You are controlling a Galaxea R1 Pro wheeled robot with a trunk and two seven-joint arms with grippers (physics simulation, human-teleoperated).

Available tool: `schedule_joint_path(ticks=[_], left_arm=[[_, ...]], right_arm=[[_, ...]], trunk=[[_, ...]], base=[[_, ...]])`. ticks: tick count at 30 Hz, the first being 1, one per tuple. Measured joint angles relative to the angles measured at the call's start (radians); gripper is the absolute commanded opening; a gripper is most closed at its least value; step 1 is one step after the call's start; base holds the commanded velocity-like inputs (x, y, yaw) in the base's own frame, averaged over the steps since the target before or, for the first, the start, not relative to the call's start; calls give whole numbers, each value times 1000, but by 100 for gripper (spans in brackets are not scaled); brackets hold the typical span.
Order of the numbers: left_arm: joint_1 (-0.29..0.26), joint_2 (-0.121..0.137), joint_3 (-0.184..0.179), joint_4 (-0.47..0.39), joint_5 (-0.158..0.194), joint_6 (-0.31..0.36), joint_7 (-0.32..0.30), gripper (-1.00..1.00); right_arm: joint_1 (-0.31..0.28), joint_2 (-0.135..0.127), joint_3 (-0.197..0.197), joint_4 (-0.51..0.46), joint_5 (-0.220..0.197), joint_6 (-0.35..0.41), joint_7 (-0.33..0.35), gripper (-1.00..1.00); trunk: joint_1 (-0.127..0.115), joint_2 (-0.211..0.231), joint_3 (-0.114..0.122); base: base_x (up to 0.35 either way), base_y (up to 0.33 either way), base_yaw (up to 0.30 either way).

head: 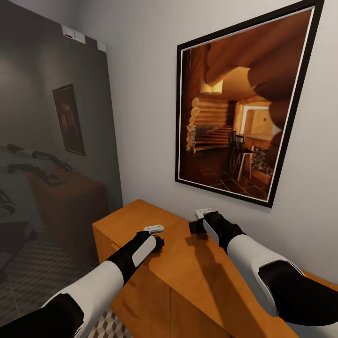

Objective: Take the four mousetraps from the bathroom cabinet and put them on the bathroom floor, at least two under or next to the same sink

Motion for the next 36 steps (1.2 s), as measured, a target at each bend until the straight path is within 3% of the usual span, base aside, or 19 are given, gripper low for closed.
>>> schedule_joint_path(ticks=[13,17,36], left_arm=[[0,0,0,-1,0,0,0,100],[0,0,1,-17,-1,2,1,100],[0,0,1,-19,6,-2,-1,100]], right_arm=[[0,0,0,0,-2,0,0,-100],[0,0,0,0,-1,0,0,-100],[0,0,0,0,-1,0,0,-100]], trunk=[[0,0,0],[15,-28,-13],[15,-28,-13]], base=[[0,0,0],[0,0,0],[0,0,0]])
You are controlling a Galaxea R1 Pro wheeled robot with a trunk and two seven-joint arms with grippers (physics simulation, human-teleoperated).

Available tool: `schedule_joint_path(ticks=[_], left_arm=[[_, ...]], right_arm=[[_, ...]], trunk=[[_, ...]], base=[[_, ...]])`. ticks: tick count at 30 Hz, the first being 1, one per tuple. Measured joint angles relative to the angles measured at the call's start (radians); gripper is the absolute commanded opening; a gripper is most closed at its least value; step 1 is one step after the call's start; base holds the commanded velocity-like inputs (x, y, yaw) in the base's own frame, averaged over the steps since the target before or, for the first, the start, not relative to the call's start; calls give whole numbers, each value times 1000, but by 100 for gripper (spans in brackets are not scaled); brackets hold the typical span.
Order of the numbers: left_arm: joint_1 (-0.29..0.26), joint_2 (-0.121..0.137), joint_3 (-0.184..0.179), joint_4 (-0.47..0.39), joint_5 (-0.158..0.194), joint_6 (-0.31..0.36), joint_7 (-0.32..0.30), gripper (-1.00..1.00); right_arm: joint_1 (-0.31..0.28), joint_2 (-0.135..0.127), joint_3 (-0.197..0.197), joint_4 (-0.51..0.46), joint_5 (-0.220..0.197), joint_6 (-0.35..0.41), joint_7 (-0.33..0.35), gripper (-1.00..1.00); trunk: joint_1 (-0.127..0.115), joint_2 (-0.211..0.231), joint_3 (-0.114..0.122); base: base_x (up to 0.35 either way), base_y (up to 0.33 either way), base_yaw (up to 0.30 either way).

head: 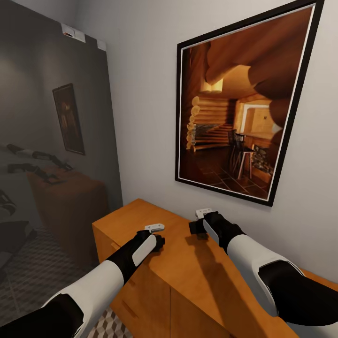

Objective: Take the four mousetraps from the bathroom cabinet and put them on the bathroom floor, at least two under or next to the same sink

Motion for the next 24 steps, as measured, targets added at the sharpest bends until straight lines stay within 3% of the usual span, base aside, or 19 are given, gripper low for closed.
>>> schedule_joint_path(ticks=[11,12,24], left_arm=[[0,0,1,20,1,-60,0,100],[0,0,1,20,2,-62,0,-100],[0,0,2,22,4,-71,2,-100]], right_arm=[[0,-1,0,0,0,0,0,-100],[0,0,0,0,0,0,0,-100],[0,0,0,0,0,0,0,-100]], trunk=[[0,0,0],[0,0,0],[0,0,0]], base=[[0,0,0],[0,0,0],[0,0,0]])
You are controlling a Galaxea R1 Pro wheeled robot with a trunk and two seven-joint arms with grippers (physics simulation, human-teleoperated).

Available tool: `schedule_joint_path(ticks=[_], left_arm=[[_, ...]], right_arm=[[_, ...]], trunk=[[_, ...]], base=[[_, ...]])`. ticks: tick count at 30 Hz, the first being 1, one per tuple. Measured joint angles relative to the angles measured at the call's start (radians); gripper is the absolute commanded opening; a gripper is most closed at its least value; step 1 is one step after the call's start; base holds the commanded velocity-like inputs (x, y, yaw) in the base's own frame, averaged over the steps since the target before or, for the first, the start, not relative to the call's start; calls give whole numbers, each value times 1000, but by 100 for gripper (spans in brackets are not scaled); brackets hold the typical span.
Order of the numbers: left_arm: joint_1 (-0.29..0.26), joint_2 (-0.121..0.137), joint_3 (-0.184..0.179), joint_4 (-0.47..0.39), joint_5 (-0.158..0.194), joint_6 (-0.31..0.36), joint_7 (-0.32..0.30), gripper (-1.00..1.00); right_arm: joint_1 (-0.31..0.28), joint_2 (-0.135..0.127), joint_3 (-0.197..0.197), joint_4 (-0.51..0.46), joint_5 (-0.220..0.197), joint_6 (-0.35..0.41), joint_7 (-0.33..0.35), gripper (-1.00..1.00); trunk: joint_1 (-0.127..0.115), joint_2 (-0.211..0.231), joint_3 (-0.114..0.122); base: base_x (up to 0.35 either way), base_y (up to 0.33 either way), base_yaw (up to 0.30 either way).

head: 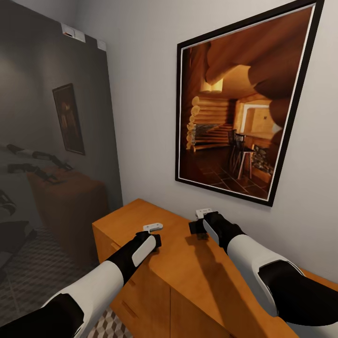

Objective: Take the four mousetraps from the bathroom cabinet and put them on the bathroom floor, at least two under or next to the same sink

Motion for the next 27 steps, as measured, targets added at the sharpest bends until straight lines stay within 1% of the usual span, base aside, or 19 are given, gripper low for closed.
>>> schedule_joint_path(ticks=[27], left_arm=[[0,0,1,0,-9,4,-2,-100]], right_arm=[[0,0,0,0,0,0,0,-100]], trunk=[[0,0,0]], base=[[0,0,0]])
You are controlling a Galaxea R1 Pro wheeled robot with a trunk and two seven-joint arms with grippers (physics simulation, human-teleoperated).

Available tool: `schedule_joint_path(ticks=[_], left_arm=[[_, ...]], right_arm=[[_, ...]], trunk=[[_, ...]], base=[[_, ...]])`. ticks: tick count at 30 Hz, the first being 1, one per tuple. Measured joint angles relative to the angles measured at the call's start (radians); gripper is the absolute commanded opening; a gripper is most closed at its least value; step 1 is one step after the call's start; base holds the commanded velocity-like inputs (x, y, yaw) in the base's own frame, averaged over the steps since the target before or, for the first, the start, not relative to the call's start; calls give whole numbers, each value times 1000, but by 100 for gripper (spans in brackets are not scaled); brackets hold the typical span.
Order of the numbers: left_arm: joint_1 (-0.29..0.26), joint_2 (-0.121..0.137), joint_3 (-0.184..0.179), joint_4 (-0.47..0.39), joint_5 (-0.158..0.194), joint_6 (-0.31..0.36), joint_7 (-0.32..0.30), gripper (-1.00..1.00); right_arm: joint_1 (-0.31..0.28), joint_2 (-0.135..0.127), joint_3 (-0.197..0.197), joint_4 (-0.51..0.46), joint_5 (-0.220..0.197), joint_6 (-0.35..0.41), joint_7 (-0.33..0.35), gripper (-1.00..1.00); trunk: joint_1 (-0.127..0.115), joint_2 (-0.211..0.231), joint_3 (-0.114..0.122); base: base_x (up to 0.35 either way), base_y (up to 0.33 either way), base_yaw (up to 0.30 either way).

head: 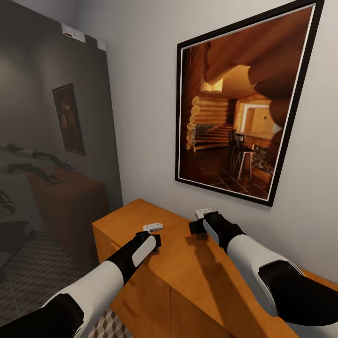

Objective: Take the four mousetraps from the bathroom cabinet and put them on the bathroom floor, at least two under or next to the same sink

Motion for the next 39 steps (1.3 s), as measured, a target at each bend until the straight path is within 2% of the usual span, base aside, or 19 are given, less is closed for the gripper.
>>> schedule_joint_path(ticks=[8,10,22,28,39], left_arm=[[0,0,0,0,-5,4,-6,-100],[1,0,0,0,13,2,-6,-100],[1,0,7,-1,17,2,-7,-100],[1,0,37,-1,17,2,-3,-100],[0,0,41,-1,18,2,-6,-100]], right_arm=[[0,0,0,0,0,0,0,-100],[0,0,0,0,0,0,0,-100],[0,0,0,0,0,0,0,-100],[0,0,0,0,0,0,0,-100],[0,0,0,0,0,0,0,-100]], trunk=[[0,0,0],[-7,14,6],[-54,98,44],[-77,140,62],[-119,217,97]], base=[[0,0,0],[0,0,0],[0,0,0],[0,0,0],[0,89,0]])
